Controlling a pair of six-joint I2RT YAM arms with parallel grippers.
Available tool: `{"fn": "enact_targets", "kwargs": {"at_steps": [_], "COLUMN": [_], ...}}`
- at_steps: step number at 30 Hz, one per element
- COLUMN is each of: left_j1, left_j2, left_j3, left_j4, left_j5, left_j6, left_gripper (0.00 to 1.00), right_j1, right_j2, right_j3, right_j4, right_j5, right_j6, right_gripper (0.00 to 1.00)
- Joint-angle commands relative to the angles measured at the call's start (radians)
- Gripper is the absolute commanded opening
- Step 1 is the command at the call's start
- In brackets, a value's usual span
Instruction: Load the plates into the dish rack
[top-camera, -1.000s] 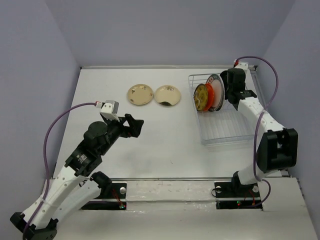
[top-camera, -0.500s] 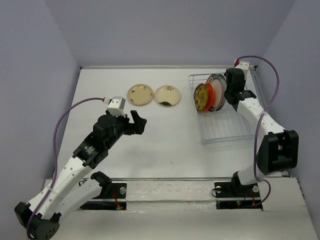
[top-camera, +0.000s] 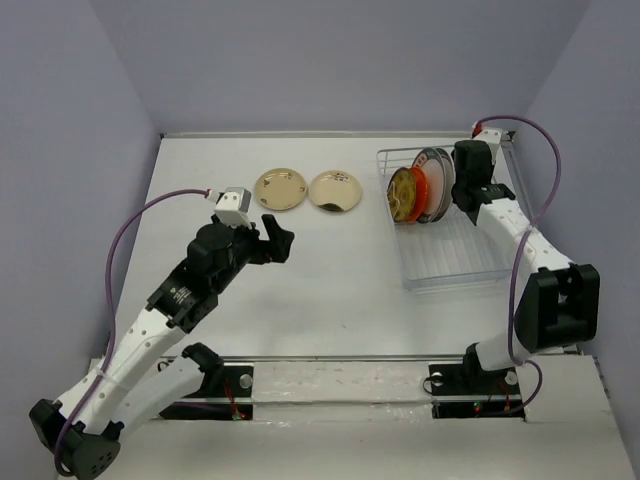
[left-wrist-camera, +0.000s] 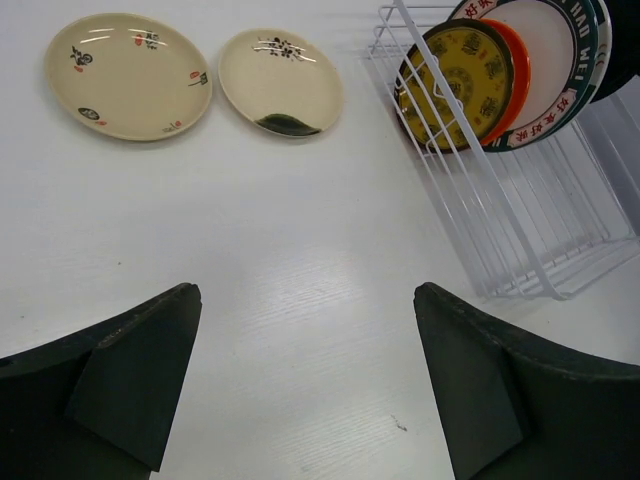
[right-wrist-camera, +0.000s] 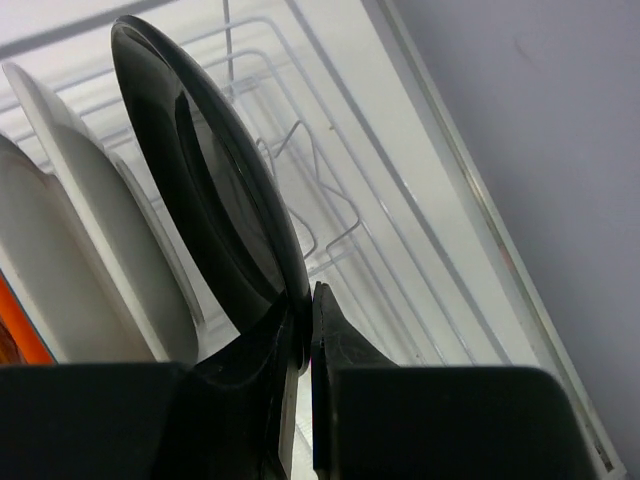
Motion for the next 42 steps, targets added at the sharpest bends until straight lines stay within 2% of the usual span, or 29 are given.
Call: {"fn": "enact_targets", "kwargs": {"at_steps": [1,8,14,17,21,24,29,30,31,34,36,42], "left_j1": [0.003,0.003,0.003,0.005,0.052,0.141,0.306,0.32,0.336,0.347,0.377,0.431], "left_j2": [0.01,0.047,0.163,0.243,0.343,0.422,0.545,0.559,0.582,0.622,0.674,0.824], "left_j3": [0.018,0.032,0.137,0.161,0.191,0.194,0.145,0.135,0.118,0.112,0.109,0.139], "left_j4": [0.049,0.053,0.095,0.125,0.177,0.257,0.364,0.389,0.432,0.452,0.466,0.521], "left_j5": [-0.015,0.011,0.012,-0.017,0.001,0.054,0.106,0.174,0.179,0.118,0.065,0.077], "left_j6": [0.008,-0.019,-0.128,-0.151,-0.168,-0.208,-0.35,-0.375,-0.4,-0.446,-0.485,-0.541], "left_gripper": [0.99,0.99,0.99,0.99,0.99,0.99,0.97,0.96,0.95,0.93,0.91,0.81], "right_j1": [-0.002,-0.002,-0.002,-0.002,-0.012,-0.022,-0.043,-0.052,-0.052,-0.052,-0.052,-0.052], "right_j2": [0.016,0.056,0.076,0.062,0.03,-0.013,-0.19,-0.224,-0.26,-0.382,-0.468,-0.631], "right_j3": [-0.015,-0.032,-0.035,-0.038,-0.027,-0.03,-0.088,-0.096,-0.105,-0.116,-0.113,-0.124], "right_j4": [0.031,0.031,0.031,0.025,-0.008,-0.03,-0.055,-0.061,-0.068,-0.078,-0.084,-0.062], "right_j5": [-0.044,-0.059,-0.115,-0.118,-0.102,-0.113,-0.092,-0.093,-0.093,-0.124,-0.208,-0.602], "right_j6": [0.044,0.075,0.154,0.158,0.148,0.158,0.159,0.159,0.159,0.159,0.17,0.177], "right_gripper": [0.07,0.07,0.2,0.23,0.46,0.51,0.52,0.52,0.52,0.53,0.53,0.57]}}
